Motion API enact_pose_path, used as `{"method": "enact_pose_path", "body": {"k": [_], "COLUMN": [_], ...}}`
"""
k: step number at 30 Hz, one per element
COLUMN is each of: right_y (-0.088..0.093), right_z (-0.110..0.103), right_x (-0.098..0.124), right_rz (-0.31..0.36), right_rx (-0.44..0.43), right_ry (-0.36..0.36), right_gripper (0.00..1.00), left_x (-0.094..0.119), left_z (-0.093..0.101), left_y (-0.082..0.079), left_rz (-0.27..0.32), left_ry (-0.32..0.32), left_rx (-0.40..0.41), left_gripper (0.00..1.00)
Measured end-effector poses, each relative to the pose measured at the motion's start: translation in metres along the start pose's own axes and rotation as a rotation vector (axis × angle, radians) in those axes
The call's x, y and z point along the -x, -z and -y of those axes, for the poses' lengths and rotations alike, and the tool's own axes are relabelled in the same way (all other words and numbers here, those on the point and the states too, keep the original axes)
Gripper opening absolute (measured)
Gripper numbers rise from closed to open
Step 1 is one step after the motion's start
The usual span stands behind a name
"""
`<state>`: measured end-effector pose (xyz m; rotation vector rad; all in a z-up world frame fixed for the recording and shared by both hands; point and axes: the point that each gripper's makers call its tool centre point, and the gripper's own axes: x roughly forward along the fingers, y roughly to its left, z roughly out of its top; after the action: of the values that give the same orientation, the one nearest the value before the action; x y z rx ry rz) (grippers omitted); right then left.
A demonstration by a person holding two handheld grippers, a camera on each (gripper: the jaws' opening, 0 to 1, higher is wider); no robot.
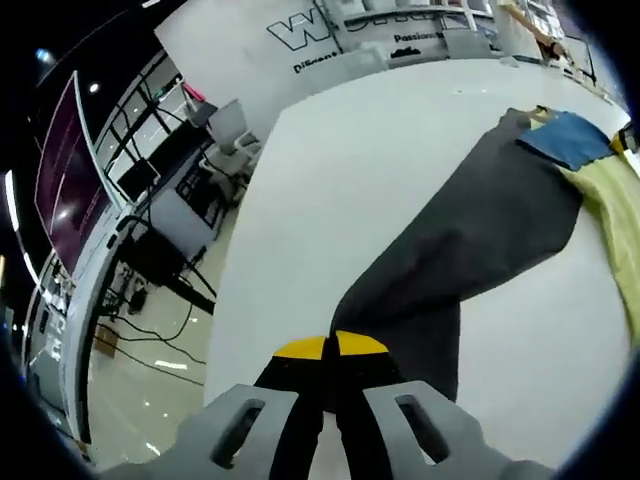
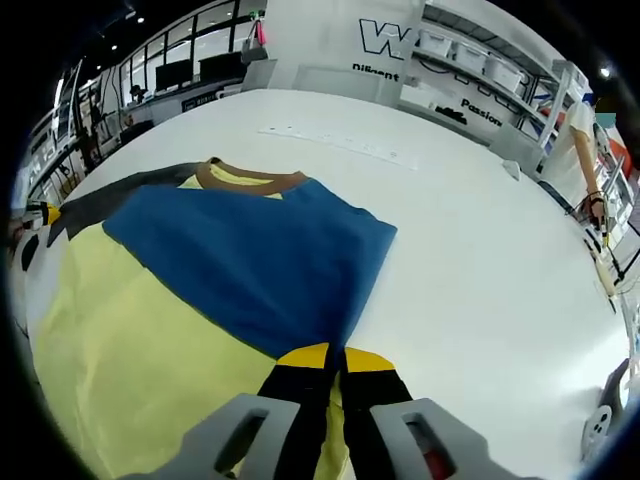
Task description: Fold the garment on the visible template until the final outline fits inside the template.
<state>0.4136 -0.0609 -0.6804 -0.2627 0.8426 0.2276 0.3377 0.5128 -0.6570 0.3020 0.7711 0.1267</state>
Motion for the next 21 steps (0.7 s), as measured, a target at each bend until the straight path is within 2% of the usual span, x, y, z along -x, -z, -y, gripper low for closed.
{"method": "enact_pose_path", "body": {"k": [1, 2, 4, 7, 10, 12, 14, 17, 19, 21], "right_y": [0.000, 0.000, 0.000, -0.001, -0.001, -0.001, -0.001, -0.001, -0.001, -0.001], "right_z": [0.000, 0.000, 0.000, -0.001, -0.001, 0.000, 0.000, 0.001, 0.002, 0.002], "right_x": [0.000, 0.000, 0.000, 0.001, 0.001, 0.001, 0.000, -0.001, -0.002, -0.002], "right_rz": [0.001, 0.002, 0.001, 0.000, 0.001, 0.004, 0.004, 0.004, 0.005, 0.006], "right_rx": [-0.001, -0.001, 0.008, 0.002, 0.006, 0.000, 0.000, 0.000, 0.002, 0.002], "right_ry": [-0.001, -0.002, -0.001, 0.001, 0.002, 0.000, 0.000, 0.000, -0.001, -0.003], "right_gripper": [0.00, 0.00, 0.00, 0.00, 0.00, 0.00, 0.00, 0.00, 0.00, 0.00], "left_x": [0.002, 0.004, 0.010, 0.016, 0.023, 0.029, 0.033, 0.036, 0.036, 0.035], "left_z": [-0.004, -0.007, -0.014, -0.015, -0.018, -0.010, 0.000, 0.006, 0.009, 0.019], "left_y": [0.000, 0.001, 0.003, 0.003, 0.004, 0.004, 0.005, 0.007, 0.007, 0.008], "left_rz": [0.016, 0.013, 0.012, 0.041, 0.053, 0.072, 0.077, 0.076, 0.073, 0.048], "left_ry": [-0.013, -0.024, -0.048, -0.049, -0.074, -0.056, -0.034, -0.029, -0.029, 0.018], "left_rx": [0.059, 0.082, 0.076, 0.175, 0.219, 0.309, 0.360, 0.375, 0.352, 0.375], "left_gripper": [0.03, 0.07, 0.12, 0.17, 0.25, 0.26, 0.25, 0.27, 0.24, 0.26]}}
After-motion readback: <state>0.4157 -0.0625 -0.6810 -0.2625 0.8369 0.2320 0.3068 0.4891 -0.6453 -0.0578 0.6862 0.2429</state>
